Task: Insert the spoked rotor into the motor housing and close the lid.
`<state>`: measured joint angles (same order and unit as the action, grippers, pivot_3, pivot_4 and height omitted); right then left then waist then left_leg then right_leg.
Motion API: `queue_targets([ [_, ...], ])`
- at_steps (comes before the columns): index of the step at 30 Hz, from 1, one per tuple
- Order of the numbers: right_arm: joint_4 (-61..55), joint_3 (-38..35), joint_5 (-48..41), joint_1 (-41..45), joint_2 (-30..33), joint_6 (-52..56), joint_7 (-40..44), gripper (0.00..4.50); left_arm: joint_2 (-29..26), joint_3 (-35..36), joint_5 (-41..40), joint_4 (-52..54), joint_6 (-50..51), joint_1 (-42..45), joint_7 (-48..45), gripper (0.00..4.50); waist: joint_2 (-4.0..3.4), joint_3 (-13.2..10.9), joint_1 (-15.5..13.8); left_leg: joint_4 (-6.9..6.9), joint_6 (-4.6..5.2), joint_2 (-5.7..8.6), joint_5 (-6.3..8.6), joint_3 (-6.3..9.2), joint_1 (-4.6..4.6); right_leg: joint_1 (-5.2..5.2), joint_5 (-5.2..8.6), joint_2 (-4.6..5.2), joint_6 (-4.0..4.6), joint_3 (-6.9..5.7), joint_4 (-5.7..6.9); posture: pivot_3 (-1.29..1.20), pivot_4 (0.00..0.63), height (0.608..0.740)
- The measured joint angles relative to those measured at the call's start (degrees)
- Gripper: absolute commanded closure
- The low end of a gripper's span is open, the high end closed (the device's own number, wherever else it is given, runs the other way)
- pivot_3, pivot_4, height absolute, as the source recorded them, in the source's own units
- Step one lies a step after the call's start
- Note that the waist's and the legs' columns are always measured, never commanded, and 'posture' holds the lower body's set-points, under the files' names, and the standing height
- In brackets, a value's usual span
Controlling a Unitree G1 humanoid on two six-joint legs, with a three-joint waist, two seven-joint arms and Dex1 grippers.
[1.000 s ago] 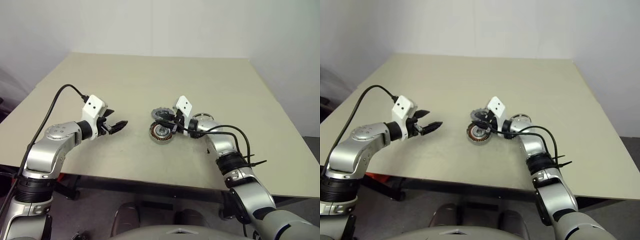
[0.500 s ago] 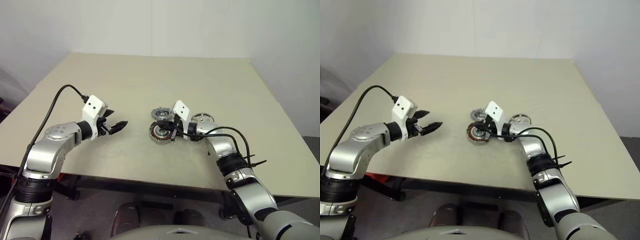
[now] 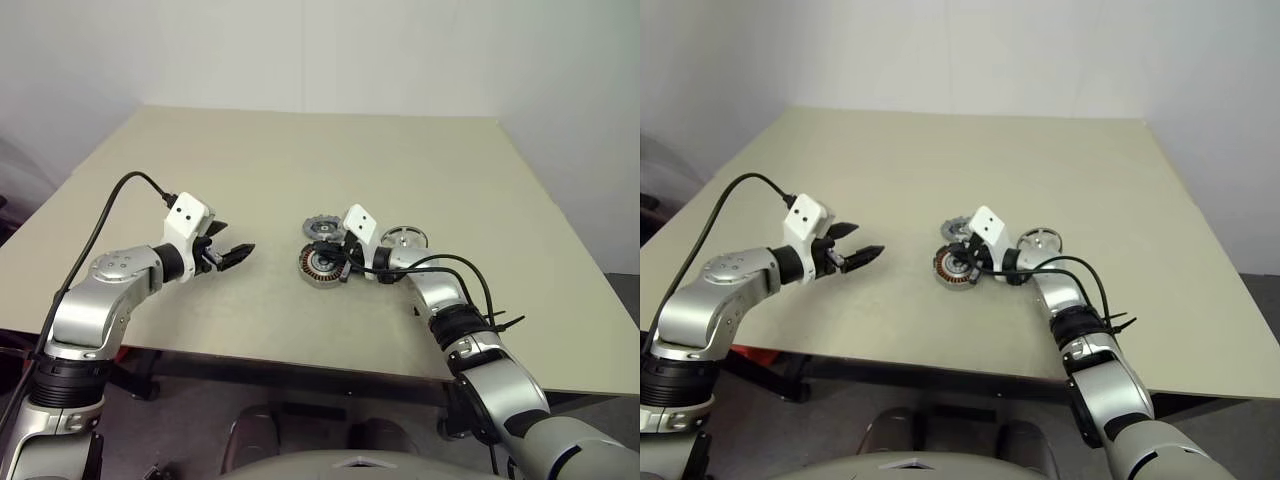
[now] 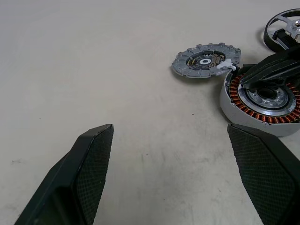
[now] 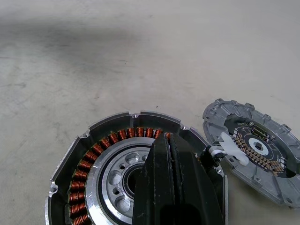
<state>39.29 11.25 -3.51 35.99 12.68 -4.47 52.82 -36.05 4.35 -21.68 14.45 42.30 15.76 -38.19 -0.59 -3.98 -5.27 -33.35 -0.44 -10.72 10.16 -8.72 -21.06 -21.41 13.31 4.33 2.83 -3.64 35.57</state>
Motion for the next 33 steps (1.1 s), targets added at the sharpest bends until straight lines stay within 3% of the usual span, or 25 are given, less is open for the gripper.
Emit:
queue_targets([
  [22, -4.56, -1.01, -0.94, -3.37, -0.67, 2.56, 0.11, 4.47, 0.0, 0.04, 0.08, -0.01, -0.05, -0.01, 0.09, 0.4, 0.0, 0.0, 0.0, 0.01, -0.01, 0.0, -0.01, 0.0, 0.03, -0.01, 0.0, -0.01, 0.0, 0.02, 0.01, 0.0, 0.0, 0.74],
  [26, -7.36, -2.9, -2.23, -2.99, 0.56, 6.89, -0.88, 4.47, -0.02, 0.18, 0.15, -0.05, -0.54, -0.01, 0.2, 0.4, 0.0, -0.01, -0.04, 0.01, -0.01, 0.0, -0.01, 0.0, -0.05, -0.07, 0.0, -0.01, 0.0, 0.02, 0.0, 0.0, 0.0, 0.74],
  [29, -9.93, -6.7, -3.62, -1.02, 2.2, 11.55, -4.86, 4.47, -0.42, 0.38, 0.14, -0.1, -0.88, -0.02, 0.16, 0.4, -0.01, -0.01, -0.01, 0.03, -0.02, 0.0, -0.01, -0.01, -0.05, -0.1, 0.0, -0.02, 0.0, 0.02, 0.0, 0.0, 0.0, 0.74],
  [33, -7.01, -15.91, -5.06, 4.62, 5.23, 16.34, -17.68, 4.47, -0.86, 1.6, 0.18, -0.32, -1.35, -0.21, 0.31, 0.4, 0.0, -0.01, -0.14, 0.03, -0.19, 0.03, -0.11, -0.03, -0.04, -0.1, 0.0, -0.02, 0.0, 0.03, 0.01, 0.0, 0.0, 0.74],
])
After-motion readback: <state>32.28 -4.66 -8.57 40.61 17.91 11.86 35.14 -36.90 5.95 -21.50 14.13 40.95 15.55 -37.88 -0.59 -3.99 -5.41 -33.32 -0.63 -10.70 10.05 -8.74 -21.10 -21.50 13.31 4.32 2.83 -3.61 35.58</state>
